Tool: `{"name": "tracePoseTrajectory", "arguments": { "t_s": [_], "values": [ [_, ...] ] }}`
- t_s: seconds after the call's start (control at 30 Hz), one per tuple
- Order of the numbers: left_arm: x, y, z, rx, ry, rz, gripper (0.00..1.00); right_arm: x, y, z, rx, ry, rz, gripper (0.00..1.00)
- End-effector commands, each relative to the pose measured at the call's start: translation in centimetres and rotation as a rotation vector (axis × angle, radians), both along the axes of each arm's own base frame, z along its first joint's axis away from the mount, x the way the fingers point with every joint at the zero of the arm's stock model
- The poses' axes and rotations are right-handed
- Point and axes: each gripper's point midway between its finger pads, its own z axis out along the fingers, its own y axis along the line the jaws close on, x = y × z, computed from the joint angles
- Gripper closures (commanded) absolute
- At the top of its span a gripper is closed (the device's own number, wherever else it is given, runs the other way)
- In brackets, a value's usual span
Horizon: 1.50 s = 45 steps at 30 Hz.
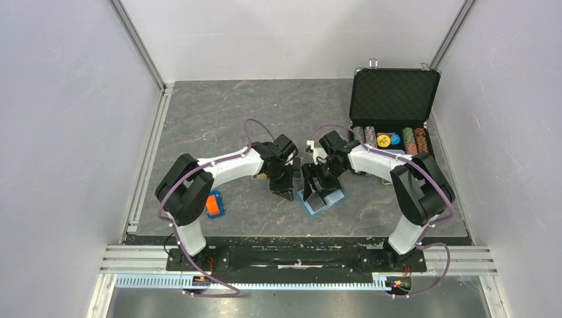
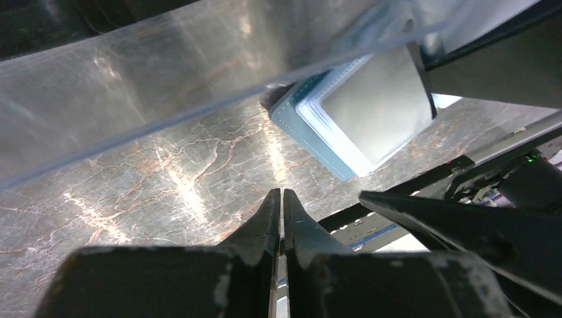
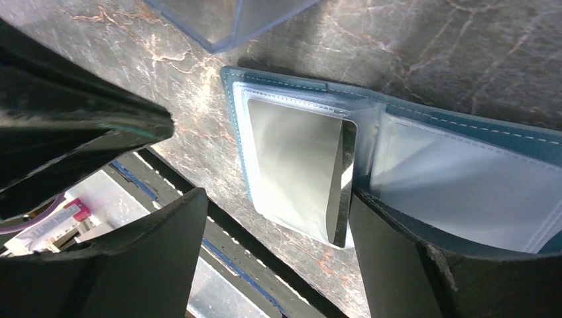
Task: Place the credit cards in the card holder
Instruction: Pick up the credit card from the storage box.
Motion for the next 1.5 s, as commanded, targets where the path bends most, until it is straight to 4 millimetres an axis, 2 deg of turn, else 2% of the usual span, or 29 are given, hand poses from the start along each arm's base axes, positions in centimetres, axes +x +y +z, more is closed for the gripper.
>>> {"name": "tracePoseTrajectory", "arguments": {
  "t_s": [0.0, 0.1, 0.23, 0.3, 0.4, 0.5, 0.57, 0.6, 0.73, 0.87, 0.97, 1.13, 1.23, 1.33, 1.47],
  "values": [
    [2.2, -1.5, 4.6, -0.094, -0.154, -0.048, 0.88, 1.2, -0.5, 1.2, -0.044, -0.066, 0.021, 0.2],
    [3.3, -2.7, 6.9, -0.2, -0.171, -0.027, 0.82, 2.2, -0.4, 2.3, -0.057, -0.098, 0.028, 0.2],
    [5.6, -3.7, 9.8, -0.347, -0.205, 0.017, 0.75, 3.6, -0.1, 3.5, -0.064, -0.138, 0.036, 0.18],
    [6.8, -3.4, 10.7, -0.391, -0.211, 0.042, 0.72, 3.9, 0.2, 3.8, -0.051, -0.14, 0.04, 0.17],
    [9.0, -1.6, 11.2, -0.416, -0.22, 0.11, 0.68, 4.8, 0.8, 4.5, -0.039, -0.165, 0.039, 0.18],
    [11.0, 1.3, 11.0, -0.407, -0.222, 0.194, 0.66, 6.6, 2.2, 5.9, 0.0, -0.201, 0.048, 0.18],
    [12.1, 4.0, 10.4, -0.358, -0.218, 0.25, 0.65, 8.0, 3.3, 7.1, 0.036, -0.223, 0.055, 0.2],
    [12.6, 5.5, 10.0, -0.311, -0.226, 0.274, 0.65, 8.5, 4.0, 7.5, 0.057, -0.229, 0.06, 0.2],
    [12.7, 11.9, 8.2, 0.033, -0.236, 0.277, 0.62, 10.9, 6.5, 9.4, 0.133, -0.253, 0.073, 0.26],
    [12.7, 15.2, 7.0, 0.241, -0.227, 0.247, 0.6, 12.1, 8.1, 9.1, 0.163, -0.228, 0.09, 0.36],
    [12.8, 15.6, 5.7, 0.279, -0.202, 0.232, 0.62, 12.0, 8.7, 8.5, 0.177, -0.198, 0.098, 0.44],
    [12.9, 15.6, 3.1, 0.322, -0.135, 0.196, 0.64, 11.2, 8.8, 7.2, 0.183, -0.158, 0.11, 0.48],
    [12.9, 14.7, 2.3, 0.286, -0.099, 0.178, 0.68, 10.7, 8.9, 6.7, 0.193, -0.135, 0.11, 0.52],
    [13.0, 13.6, 2.0, 0.239, -0.085, 0.179, 0.78, 10.4, 9.1, 6.5, 0.21, -0.121, 0.111, 0.57],
    [12.6, 11.2, 1.9, 0.156, -0.071, 0.174, 0.85, 10.5, 9.3, 6.3, 0.208, -0.118, 0.106, 0.64]
  ]
}}
